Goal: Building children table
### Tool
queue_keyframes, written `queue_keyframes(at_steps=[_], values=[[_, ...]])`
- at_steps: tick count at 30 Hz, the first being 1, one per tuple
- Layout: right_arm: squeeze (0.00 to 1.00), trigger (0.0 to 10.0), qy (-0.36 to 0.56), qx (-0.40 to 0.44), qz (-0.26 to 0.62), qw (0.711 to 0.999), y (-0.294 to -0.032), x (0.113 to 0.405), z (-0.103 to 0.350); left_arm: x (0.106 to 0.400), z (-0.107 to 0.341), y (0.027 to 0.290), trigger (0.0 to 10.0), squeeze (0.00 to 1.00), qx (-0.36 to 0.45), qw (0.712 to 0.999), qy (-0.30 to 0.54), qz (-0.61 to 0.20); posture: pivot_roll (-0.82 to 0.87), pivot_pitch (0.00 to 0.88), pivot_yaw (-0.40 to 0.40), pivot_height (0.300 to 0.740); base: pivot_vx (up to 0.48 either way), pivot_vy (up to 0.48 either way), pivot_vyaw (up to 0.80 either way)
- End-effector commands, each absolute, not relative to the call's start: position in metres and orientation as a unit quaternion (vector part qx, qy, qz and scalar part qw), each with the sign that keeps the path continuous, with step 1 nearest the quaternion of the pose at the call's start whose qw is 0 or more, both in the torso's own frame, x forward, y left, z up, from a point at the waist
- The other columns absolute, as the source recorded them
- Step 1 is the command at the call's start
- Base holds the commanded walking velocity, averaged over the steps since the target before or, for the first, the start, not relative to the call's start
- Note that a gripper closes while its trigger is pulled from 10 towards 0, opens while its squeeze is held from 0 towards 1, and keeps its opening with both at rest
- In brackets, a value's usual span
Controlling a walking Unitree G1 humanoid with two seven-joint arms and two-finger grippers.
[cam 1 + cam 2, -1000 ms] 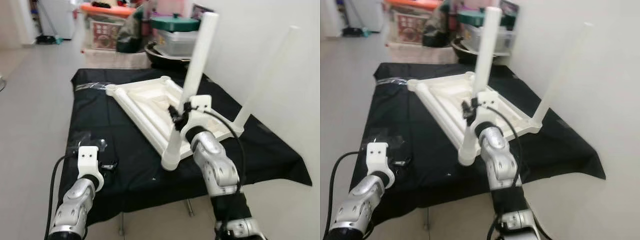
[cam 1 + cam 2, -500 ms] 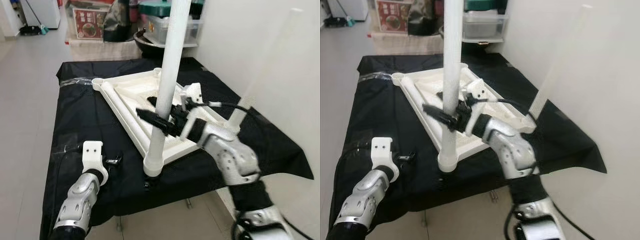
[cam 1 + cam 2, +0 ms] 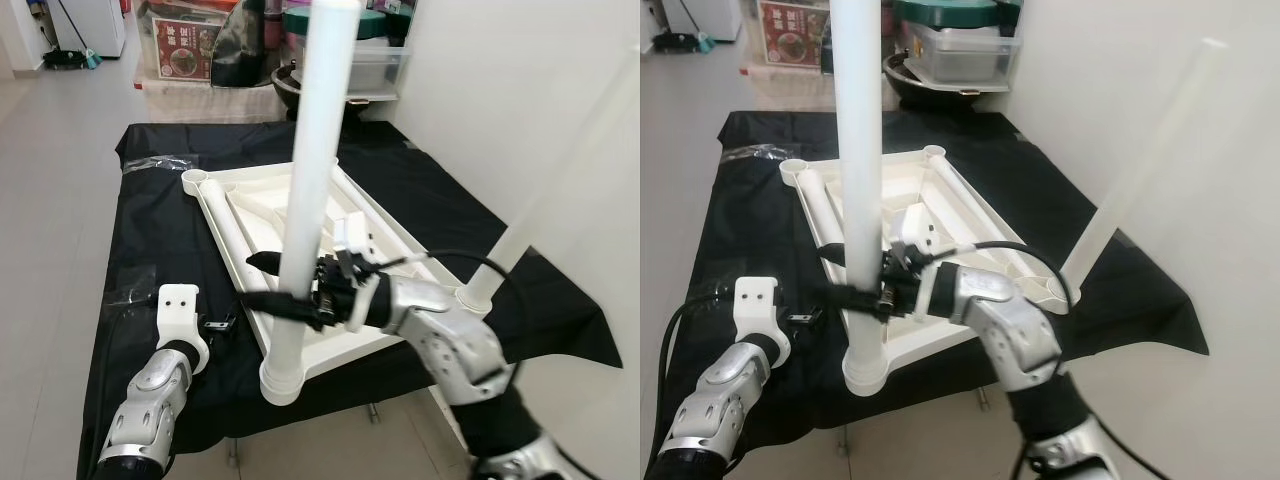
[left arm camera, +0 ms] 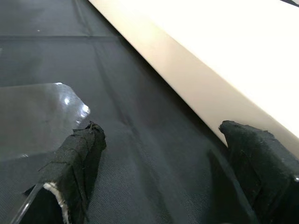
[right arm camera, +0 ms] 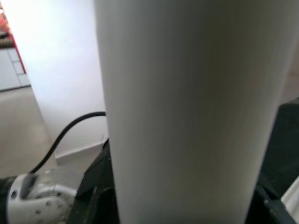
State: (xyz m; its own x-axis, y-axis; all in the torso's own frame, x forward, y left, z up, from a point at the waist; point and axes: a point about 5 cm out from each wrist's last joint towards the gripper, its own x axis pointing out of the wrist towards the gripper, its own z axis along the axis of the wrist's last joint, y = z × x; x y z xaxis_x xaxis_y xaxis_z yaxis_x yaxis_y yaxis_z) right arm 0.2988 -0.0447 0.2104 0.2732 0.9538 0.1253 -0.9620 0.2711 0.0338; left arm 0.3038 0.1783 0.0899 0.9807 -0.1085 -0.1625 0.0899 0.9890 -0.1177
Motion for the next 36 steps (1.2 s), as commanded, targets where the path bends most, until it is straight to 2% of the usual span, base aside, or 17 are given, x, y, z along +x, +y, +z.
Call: queue_keyframes(at_steps=[1,3,5,9,11,14,15,18,19,23,24,26,27,29,30,32,36], values=[[0.0,0.0,-0.018,0.046,0.544,0.838,-0.053,0.312,0.204,0.303,0.083,0.177,10.0,0.0,-0.051,0.992,0.103,-0.05,0.09,0.0,-0.139,0.74,0.0,0.0,0.0],[0.0,0.0,0.016,0.034,0.476,0.879,-0.059,0.325,0.195,0.304,0.084,0.177,10.0,0.0,-0.051,0.992,0.102,-0.051,0.09,0.0,-0.139,0.74,0.0,0.0,0.0],[0.0,0.0,0.076,0.007,0.332,0.94,-0.077,0.346,0.177,0.303,0.084,0.177,10.0,0.0,-0.051,0.992,0.102,-0.051,0.08,0.0,-0.138,0.74,0.0,0.0,0.0],[0.0,0.0,0.114,0.0,0.228,0.967,-0.094,0.356,0.165,0.303,0.083,0.176,10.0,0.0,-0.052,0.992,0.102,-0.051,0.08,0.0,-0.138,0.74,0.0,0.0,0.0],[0.0,0.0,0.13,-0.017,0.072,0.989,-0.124,0.357,0.149,0.302,0.082,0.175,10.0,0.0,-0.053,0.992,0.104,-0.052,0.08,0.0,-0.136,0.74,0.0,0.0,0.0],[0.0,0.0,0.13,-0.025,0.028,0.991,-0.128,0.353,0.144,0.301,0.081,0.175,10.0,0.0,-0.053,0.992,0.105,-0.051,0.08,0.0,-0.136,0.74,0.0,0.0,0.0],[0.0,4.2,0.122,-0.032,0.073,0.989,-0.114,0.351,0.147,0.301,0.081,0.176,10.0,0.0,-0.054,0.992,0.105,-0.051,0.08,0.0,-0.134,0.74,0.0,0.0,0.0],[0.0,4.2,0.115,-0.037,0.104,0.987,-0.103,0.349,0.15,0.301,0.081,0.176,10.0,0.0,-0.054,0.992,0.105,-0.05,0.08,0.0,-0.134,0.74,0.0,0.0,0.0],[1.0,10.0,0.06,0.015,0.18,0.982,-0.083,0.346,0.171,0.301,0.081,0.177,10.0,0.0,-0.053,0.992,0.106,-0.05,0.08,0.0,-0.132,0.74,0.0,0.0,0.0],[1.0,10.0,0.031,0.062,0.223,0.972,-0.078,0.351,0.189,0.302,0.082,0.178,10.0,0.0,-0.052,0.992,0.105,-0.049,0.08,0.0,-0.133,0.74,0.0,0.0,0.0],[0.0,10.0,0.013,0.065,0.27,0.961,-0.073,0.35,0.197,0.302,0.082,0.179,10.0,0.0,-0.052,0.992,0.105,-0.049,0.08,0.0,-0.137,0.74,0.0,0.0,0.0],[0.0,10.0,0.013,0.065,0.27,0.961,-0.073,0.35,0.197,0.302,0.082,0.179,10.0,0.0,-0.052,0.992,0.105,-0.049,0.08,0.0,-0.137,0.74,0.0,0.0,0.0],[0.0,10.0,-0.007,0.071,0.322,0.944,-0.069,0.346,0.206,0.302,0.082,0.179,10.0,0.0,-0.052,0.992,0.104,-0.048,0.08,0.0,-0.137,0.74,0.0,0.0,0.0],[0.0,10.0,-0.067,0.067,0.487,0.868,-0.064,0.319,0.227,0.303,0.082,0.179,10.0,0.0,-0.052,0.992,0.104,-0.048,0.09,0.0,-0.14,0.74,0.0,0.0,0.0],[0.0,10.0,-0.067,0.067,0.487,0.868,-0.064,0.319,0.227,0.303,0.082,0.179,10.0,0.0,-0.052,0.992,0.104,-0.048,0.09,0.0,-0.14,0.74,0.0,0.0,0.0],[0.0,10.0,-0.085,0.102,0.568,0.812,-0.066,0.304,0.24,0.302,0.082,0.178,10.0,0.0,-0.051,0.992,0.103,-0.048,0.1,0.0,-0.151,0.74,0.0,0.0,0.0],[0.0,10.0,-0.098,0.121,0.605,0.781,-0.063,0.295,0.248,0.301,0.081,0.18,10.0,0.0,-0.05,0.992,0.103,-0.044,0.1,0.0,-0.152,0.74,0.0,0.0,0.0]])
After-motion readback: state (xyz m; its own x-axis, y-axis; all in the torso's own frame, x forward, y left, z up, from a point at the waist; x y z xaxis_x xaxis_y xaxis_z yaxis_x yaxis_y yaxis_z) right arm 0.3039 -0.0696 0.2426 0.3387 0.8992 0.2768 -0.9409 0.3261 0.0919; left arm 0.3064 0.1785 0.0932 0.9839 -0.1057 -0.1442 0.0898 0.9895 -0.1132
